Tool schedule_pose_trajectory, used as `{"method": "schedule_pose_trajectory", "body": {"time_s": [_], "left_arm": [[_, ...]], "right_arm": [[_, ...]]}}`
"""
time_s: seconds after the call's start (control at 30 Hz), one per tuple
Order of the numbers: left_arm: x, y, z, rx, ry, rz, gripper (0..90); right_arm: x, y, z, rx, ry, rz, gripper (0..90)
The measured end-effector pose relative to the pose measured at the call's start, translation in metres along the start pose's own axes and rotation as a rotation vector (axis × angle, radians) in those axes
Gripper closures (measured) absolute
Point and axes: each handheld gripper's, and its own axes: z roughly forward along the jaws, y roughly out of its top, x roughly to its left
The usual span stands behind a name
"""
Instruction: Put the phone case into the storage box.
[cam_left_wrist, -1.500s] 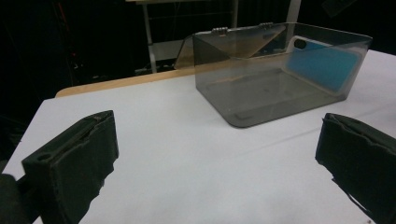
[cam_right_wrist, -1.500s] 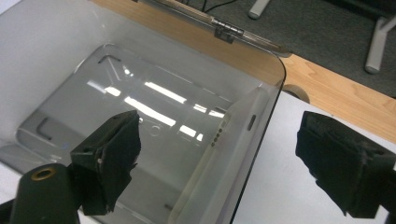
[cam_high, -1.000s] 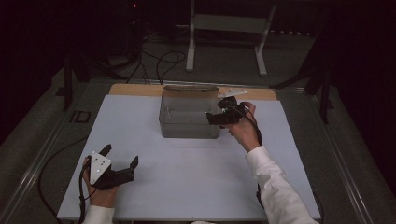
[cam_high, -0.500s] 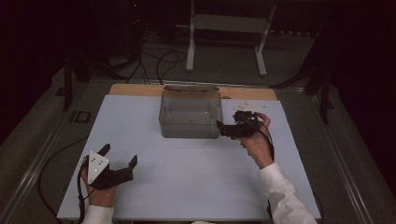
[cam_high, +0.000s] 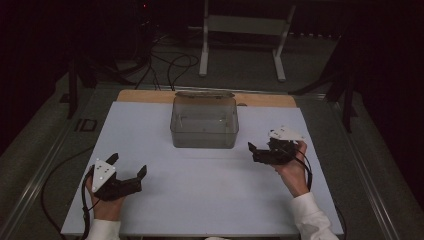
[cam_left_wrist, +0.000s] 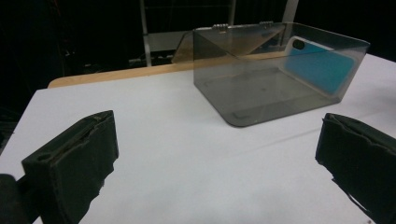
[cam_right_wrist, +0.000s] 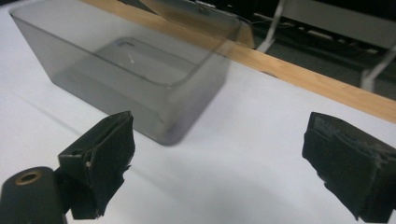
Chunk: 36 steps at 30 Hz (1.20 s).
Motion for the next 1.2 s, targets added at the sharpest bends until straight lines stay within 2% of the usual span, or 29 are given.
{"method": "schedule_pose_trajectory", "body": {"time_s": [0.07, 0.13, 0.27, 0.43, 0.63, 0.7, 0.77, 0.8, 0.87, 0.93, 1.07, 1.2], "left_arm": [[0.000, 0.002, -0.001, 0.001, -0.007, 0.001, 0.2], [0.001, 0.003, -0.001, 0.000, -0.015, 0.003, 0.2], [0.002, 0.004, -0.002, -0.005, -0.034, 0.007, 0.2], [0.002, 0.005, -0.004, -0.012, -0.049, 0.027, 0.2], [0.003, 0.005, -0.006, -0.011, -0.054, 0.040, 0.2], [0.004, 0.004, -0.006, -0.009, -0.054, 0.039, 0.2], [0.005, 0.004, -0.006, -0.008, -0.049, 0.038, 0.2], [0.005, 0.004, -0.007, -0.010, -0.050, 0.039, 0.2], [0.006, 0.004, -0.007, -0.013, -0.044, 0.041, 0.2], [0.006, 0.003, -0.008, -0.013, -0.044, 0.040, 0.2], [0.007, 0.002, -0.008, -0.006, -0.041, 0.048, 0.2], [0.006, 0.000, -0.007, 0.005, -0.047, 0.056, 0.2]], "right_arm": [[-0.004, -0.008, -0.007, -0.002, 0.002, 0.025, 9.3], [-0.006, -0.015, -0.013, -0.027, -0.007, 0.034, 9.5], [-0.007, -0.034, -0.026, -0.050, -0.018, 0.031, 9.6], [-0.004, -0.045, -0.040, -0.112, -0.008, 0.032, 9.6], [-0.002, -0.064, -0.043, -0.140, -0.003, 0.050, 9.7], [0.000, -0.069, -0.042, -0.130, -0.002, 0.053, 9.6], [0.002, -0.075, -0.043, -0.159, 0.002, 0.051, 9.7], [0.002, -0.078, -0.044, -0.157, 0.007, 0.058, 9.7], [0.003, -0.081, -0.045, -0.149, 0.015, 0.069, 9.6], [0.003, -0.086, -0.048, -0.173, 0.019, 0.071, 9.6], [0.001, -0.092, -0.050, -0.170, 0.023, 0.082, 9.6], [0.001, -0.096, -0.053, -0.196, 0.030, 0.094, 9.7]]}}
